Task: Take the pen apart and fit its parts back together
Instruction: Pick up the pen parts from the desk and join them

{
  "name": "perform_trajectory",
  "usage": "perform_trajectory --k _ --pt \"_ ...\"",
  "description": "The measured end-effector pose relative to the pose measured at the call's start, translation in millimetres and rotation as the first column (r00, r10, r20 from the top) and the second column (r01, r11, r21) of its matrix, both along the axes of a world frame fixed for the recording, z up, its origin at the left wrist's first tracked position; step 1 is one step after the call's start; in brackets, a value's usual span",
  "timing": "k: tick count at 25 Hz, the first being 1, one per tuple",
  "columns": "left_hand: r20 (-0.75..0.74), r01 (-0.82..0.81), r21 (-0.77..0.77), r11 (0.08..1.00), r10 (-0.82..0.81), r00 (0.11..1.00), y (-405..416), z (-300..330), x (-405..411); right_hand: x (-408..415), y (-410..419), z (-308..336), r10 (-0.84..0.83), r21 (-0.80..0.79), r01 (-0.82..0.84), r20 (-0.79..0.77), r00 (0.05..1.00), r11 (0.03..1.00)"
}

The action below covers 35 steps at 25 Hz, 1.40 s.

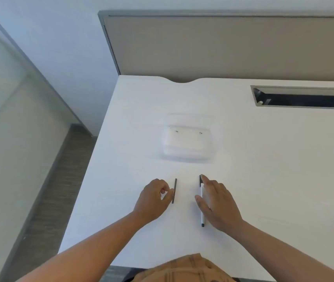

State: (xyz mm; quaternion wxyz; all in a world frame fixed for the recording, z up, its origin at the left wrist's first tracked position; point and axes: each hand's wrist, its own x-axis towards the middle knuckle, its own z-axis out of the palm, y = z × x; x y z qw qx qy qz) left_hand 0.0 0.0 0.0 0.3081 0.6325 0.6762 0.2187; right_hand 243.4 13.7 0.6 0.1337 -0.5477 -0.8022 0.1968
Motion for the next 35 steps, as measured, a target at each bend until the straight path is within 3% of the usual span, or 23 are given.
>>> perform_trajectory --k 4,6,12,19,24,27,29,32,35 --pt "0.025 -0.052 -0.145 0.988 0.056 0.998 0.5 -4.7 0.7 -1.5 -2.2 -5.1 -0.158 -0.287 0.107 -0.162 0.974 0.952" --pt "0.027 -0.011 -0.177 0.984 0.016 1.000 -1.2 -7.8 1.8 -3.3 -3.5 -7.7 -0.210 -0.333 0.137 -0.196 0.958 0.933" --pt "-0.013 0.087 -0.131 0.988 -0.089 0.996 -5.5 -13.5 -0.7 -6.2 1.9 -5.6 -0.207 -0.404 0.159 -0.078 0.975 0.901" --pt "-0.001 0.104 -0.124 0.987 -0.105 0.994 -7.3 -13.7 -2.1 -7.0 8.9 1.8 -0.145 -0.424 0.121 -0.023 0.989 0.897" --pt "0.070 0.021 -0.171 0.985 -0.009 0.998 -4.2 -3.1 -2.1 -4.8 11.6 5.5 -0.114 -0.456 0.092 -0.021 0.993 0.885" --pt "0.154 -0.045 -0.133 0.990 0.065 0.986 -2.0 12.7 6.5 -3.5 13.8 9.0 -0.180 -0.495 0.099 -0.118 0.977 0.863" --pt "0.256 0.001 -0.088 0.996 0.022 0.966 -1.4 29.1 16.4 -4.6 16.3 15.5 -0.315 -0.589 0.110 -0.257 0.914 0.801" --pt "0.382 0.153 0.001 0.988 -0.142 0.913 1.2 55.6 26.8 -10.6 23.0 35.1 -0.610 -0.809 -0.015 -0.456 0.648 0.588" --pt "0.380 0.270 0.120 0.955 -0.295 0.877 4.8 75.4 33.5 -14.5 28.1 52.4 -0.773 -0.899 -0.163 -0.434 0.462 0.407"
